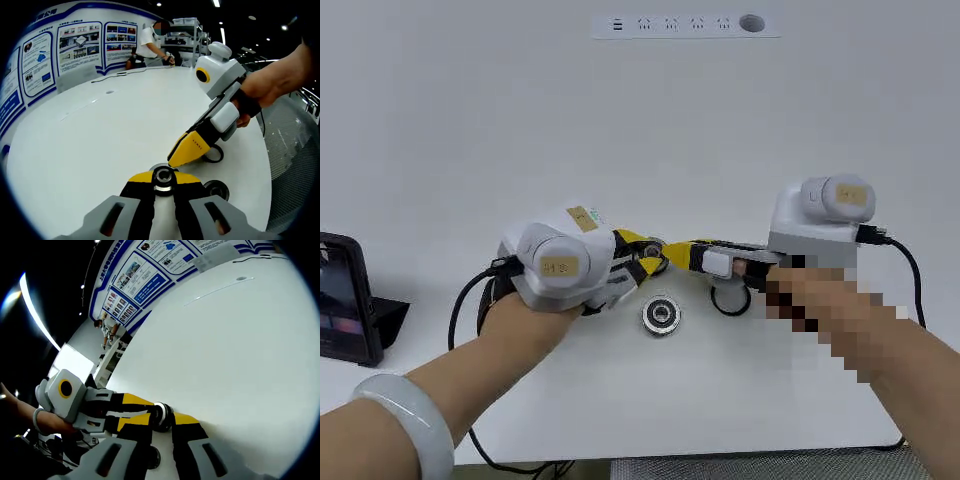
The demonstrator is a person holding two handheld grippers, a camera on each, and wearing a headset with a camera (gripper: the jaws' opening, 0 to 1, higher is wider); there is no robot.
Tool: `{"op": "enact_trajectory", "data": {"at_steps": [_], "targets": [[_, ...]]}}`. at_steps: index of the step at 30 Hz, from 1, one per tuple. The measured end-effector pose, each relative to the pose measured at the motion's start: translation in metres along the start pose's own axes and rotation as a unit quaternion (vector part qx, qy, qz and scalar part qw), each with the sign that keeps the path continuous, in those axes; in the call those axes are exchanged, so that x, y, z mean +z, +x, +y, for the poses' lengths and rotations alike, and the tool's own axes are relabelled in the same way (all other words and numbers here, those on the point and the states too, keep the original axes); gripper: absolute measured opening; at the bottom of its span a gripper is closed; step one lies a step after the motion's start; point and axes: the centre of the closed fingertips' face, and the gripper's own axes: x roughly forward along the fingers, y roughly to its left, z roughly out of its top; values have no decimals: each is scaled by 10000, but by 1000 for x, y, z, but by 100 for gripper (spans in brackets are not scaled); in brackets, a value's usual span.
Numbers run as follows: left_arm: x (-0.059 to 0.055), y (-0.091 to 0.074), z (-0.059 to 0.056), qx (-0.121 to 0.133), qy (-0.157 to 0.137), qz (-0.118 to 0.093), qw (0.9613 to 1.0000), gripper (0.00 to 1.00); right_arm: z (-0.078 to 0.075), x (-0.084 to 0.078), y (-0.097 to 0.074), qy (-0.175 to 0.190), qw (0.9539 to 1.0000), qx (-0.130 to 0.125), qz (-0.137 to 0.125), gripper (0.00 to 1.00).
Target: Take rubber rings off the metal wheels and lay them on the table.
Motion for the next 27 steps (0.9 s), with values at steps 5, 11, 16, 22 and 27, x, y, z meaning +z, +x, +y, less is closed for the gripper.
{"op": "enact_trajectory", "data": {"at_steps": [5, 11, 16, 22, 27], "targets": [[0, 0, 0, -2, 1, -14, 10000, 13, -1, 0, 2, 56, 9999, 72, 115, 18], [0, 0, 0, 4, -22, -40, 10000, 13, -1, 1, 5, 181, 9993, 211, 245, 18], [-1, 0, 0, 11, -40, -54, 10000, 13, 0, 2, 6, 275, 9988, 272, 292, 18], [0, -1, 0, 13, -44, -55, 10000, 13, 2, -4, 9, 274, 9971, 418, 578, 19], [0, -1, 1, 13, -53, -68, 10000, 13, 2, -3, 10, 336, 9961, 477, 664, 18]]}}
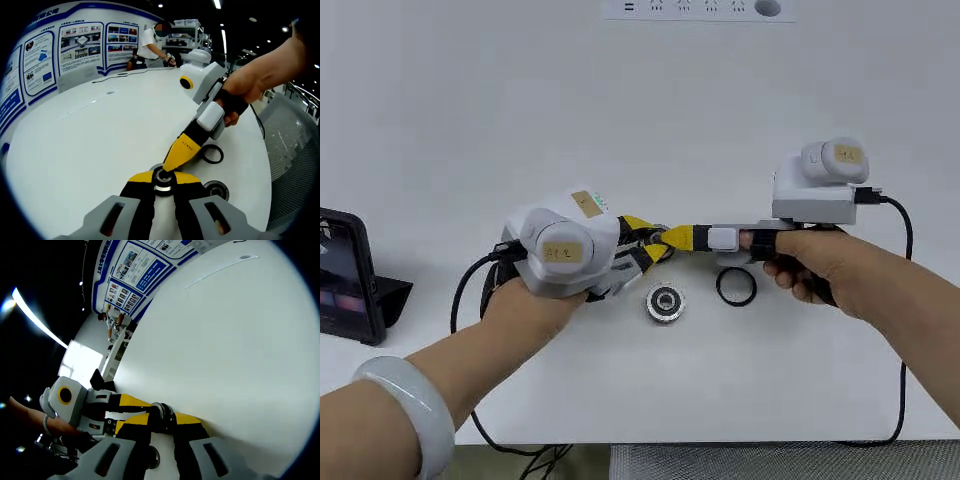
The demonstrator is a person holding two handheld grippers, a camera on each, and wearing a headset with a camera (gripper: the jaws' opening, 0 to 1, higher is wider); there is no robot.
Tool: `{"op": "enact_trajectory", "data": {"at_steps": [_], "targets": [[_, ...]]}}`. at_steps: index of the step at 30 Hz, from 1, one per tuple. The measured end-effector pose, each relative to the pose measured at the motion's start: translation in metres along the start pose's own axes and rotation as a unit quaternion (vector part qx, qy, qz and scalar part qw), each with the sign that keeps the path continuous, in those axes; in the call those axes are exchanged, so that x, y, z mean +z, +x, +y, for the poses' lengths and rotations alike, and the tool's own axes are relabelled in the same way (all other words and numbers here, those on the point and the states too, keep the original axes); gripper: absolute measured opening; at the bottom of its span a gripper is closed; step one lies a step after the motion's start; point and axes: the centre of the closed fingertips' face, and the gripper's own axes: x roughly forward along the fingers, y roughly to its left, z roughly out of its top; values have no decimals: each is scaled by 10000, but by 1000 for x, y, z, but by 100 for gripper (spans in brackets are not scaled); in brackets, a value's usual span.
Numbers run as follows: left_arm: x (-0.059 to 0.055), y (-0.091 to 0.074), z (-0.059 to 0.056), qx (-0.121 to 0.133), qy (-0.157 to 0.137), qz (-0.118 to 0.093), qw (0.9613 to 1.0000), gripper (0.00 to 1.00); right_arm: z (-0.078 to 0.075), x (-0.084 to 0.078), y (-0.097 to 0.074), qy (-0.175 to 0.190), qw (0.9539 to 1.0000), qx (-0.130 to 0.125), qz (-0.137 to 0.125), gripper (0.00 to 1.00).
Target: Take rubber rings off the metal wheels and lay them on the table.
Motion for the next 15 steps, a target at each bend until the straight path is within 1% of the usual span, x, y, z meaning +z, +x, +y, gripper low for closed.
{"op": "enact_trajectory", "data": {"at_steps": [3, 7, 15], "targets": [[0, 0, 0, -2, -4, -6, 10000, 13, 1, 2, 0, -3, 10000, 32, 11, 19], [0, 0, 0, -2, -6, -11, 10000, 13, 3, 0, 2, -46, 9999, 68, 79, 19], [-1, 0, 1, -2, -8, -12, 10000, 13, 5, 0, 0, -65, 9998, 123, 118, 19]]}}
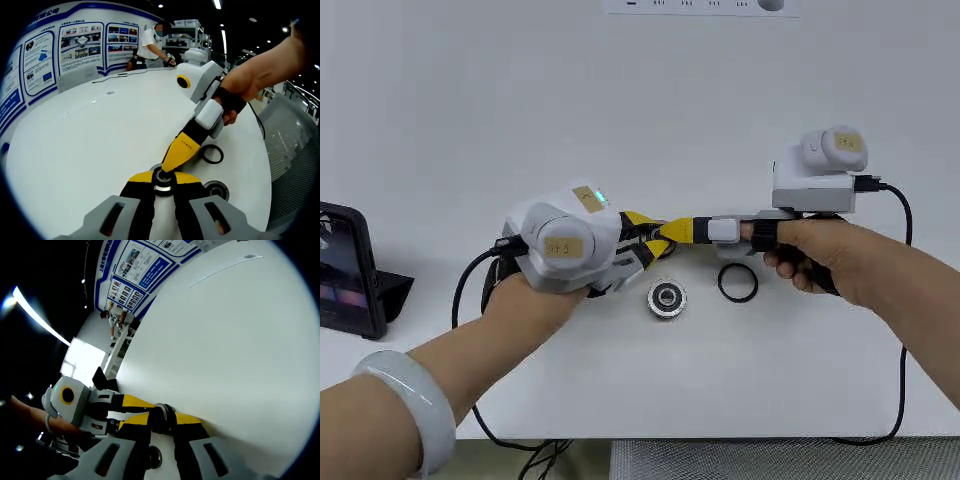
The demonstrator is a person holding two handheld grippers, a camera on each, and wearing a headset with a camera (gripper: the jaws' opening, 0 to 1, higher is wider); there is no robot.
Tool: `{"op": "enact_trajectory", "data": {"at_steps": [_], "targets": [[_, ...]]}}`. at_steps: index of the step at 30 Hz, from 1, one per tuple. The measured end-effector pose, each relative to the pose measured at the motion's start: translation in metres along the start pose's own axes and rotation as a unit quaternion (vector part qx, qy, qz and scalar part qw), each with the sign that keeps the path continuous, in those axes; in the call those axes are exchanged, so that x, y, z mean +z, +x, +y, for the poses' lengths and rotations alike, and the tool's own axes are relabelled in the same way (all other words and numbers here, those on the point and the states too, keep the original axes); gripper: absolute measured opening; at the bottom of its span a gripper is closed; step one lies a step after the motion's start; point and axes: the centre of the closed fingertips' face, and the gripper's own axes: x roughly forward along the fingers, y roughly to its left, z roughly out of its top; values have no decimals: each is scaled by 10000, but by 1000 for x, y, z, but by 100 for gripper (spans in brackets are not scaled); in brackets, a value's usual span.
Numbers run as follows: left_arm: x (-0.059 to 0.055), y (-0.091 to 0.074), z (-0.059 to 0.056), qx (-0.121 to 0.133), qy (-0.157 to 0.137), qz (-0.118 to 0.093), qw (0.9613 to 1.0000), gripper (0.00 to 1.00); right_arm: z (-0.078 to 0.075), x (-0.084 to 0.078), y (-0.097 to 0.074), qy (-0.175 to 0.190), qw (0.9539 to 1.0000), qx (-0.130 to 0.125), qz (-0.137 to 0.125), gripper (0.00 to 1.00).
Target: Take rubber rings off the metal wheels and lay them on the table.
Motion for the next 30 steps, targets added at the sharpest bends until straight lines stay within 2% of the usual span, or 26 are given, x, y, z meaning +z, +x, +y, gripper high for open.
{"op": "enact_trajectory", "data": {"at_steps": [30], "targets": [[0, 0, 0, 13, -9, 1, 10000, 13, 2, -8, -9, -200, 9997, -80, 76, 17]]}}
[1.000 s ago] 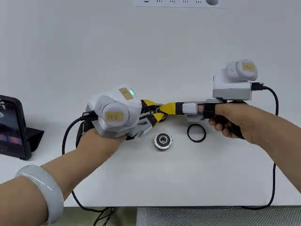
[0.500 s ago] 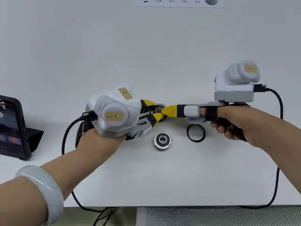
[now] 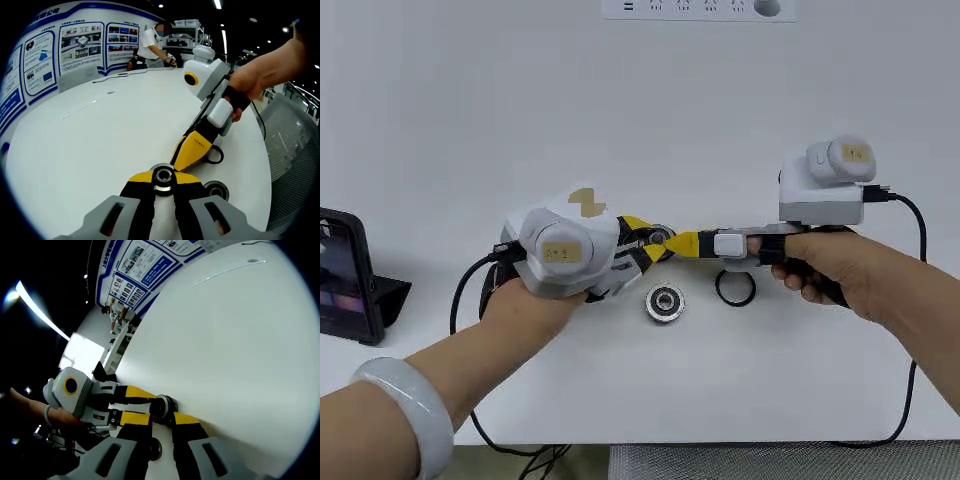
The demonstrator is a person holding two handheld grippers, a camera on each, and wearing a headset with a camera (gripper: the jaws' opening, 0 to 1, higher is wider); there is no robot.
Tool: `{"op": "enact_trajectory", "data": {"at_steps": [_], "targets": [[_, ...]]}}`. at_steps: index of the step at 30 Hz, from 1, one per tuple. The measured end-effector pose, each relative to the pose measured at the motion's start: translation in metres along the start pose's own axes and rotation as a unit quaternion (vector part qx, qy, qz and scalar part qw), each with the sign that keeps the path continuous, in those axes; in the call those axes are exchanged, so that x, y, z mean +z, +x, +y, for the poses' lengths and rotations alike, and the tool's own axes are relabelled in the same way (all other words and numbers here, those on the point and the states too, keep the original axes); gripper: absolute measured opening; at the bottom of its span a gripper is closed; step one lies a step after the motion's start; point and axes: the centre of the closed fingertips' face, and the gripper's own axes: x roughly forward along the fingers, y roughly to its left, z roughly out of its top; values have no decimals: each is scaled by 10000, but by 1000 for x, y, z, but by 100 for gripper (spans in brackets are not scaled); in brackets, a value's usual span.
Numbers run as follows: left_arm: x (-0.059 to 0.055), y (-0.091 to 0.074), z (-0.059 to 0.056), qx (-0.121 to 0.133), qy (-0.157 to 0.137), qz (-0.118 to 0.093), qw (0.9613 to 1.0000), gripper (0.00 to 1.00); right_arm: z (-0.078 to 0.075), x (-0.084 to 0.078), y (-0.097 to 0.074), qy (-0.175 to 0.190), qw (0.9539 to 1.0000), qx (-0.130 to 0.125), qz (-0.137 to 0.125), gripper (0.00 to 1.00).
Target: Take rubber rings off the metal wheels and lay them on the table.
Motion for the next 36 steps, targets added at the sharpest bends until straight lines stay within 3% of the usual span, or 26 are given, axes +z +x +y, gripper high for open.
{"op": "enact_trajectory", "data": {"at_steps": [11, 25, 36], "targets": [[-1, 0, 0, 1, 2, 3, 10000, 13, 2, 1, -3, -32, 10000, 3, -17, 16], [-1, 0, 0, -7, 4, -7, 10000, 13, -8, 1, -2, -29, 9998, -193, -28, 4], [0, 0, -1, -9, 19, -9, 10000, 13, -8, 1, -3, -7, 9997, -219, -47, 2]]}}
